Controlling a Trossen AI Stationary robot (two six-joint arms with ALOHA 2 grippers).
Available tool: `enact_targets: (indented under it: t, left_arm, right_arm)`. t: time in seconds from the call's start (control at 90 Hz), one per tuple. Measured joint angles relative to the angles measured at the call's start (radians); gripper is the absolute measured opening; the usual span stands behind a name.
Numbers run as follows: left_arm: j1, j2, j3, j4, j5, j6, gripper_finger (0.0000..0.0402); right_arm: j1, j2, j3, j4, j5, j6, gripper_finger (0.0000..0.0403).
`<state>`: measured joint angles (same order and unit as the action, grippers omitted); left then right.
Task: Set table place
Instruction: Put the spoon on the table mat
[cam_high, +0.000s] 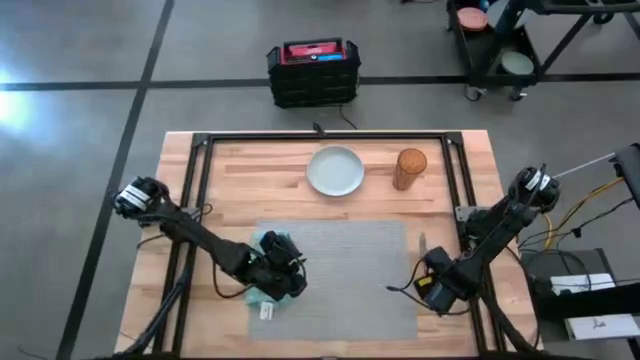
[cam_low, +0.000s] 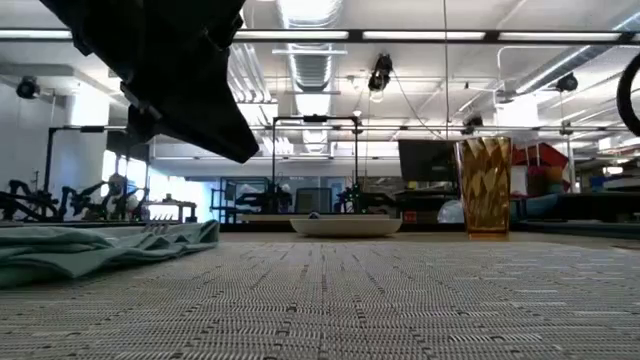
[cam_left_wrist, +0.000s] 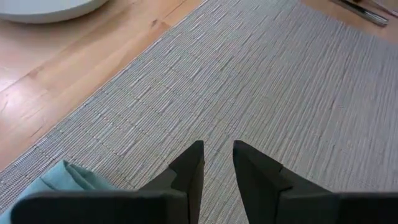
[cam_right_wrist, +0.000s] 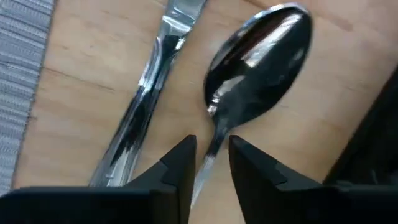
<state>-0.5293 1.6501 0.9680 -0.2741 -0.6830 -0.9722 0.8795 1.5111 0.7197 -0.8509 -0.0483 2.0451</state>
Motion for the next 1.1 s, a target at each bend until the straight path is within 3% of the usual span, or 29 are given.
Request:
enact_targets:
  t: [0.3,0.667,0.922,1.1]
  left_arm:
    - [0.000,0.000,0.000,0.002,-0.004,0.000,0.0073]
    - [-0.004,0.000,0.000,0.003,-0.005,0.006,0.0073]
    - [-0.005,0.000,0.000,0.005,-0.008,0.006,0.0073]
    - [-0.005,0.000,0.000,0.005,-0.008,0.006,0.0073]
  right_arm:
    - [0.005,-0.001,-0.004,0.007,0.021,-0.028,0.0008]
    - [0.008,-0.122,0.067,-0.084,0.019,-0.022,0.0003]
    - [-0.061,-0.132,0.138,-0.010,0.348,-0.076,0.0003]
    - [-0.157,-0.070,0.136,0.046,0.320,-0.137,0.0003]
